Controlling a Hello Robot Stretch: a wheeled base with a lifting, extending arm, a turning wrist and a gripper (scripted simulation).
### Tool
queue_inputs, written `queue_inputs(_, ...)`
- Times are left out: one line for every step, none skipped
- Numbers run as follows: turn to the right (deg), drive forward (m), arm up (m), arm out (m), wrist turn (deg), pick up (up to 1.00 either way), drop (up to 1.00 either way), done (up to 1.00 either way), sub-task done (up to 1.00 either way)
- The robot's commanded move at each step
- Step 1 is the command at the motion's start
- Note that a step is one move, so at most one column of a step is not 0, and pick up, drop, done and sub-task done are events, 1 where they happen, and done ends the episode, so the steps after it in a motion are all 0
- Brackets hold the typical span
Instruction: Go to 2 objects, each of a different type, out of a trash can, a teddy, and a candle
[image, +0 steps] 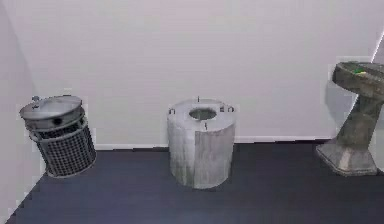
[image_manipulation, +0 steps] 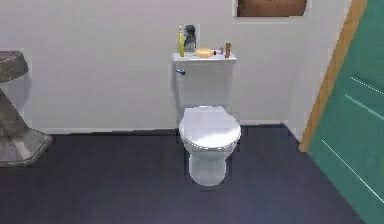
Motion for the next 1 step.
queue_inputs(0.0, 0.5, 0.0, 0.0, 0.0, 0.0, 0.0, 0.0, 0.0)
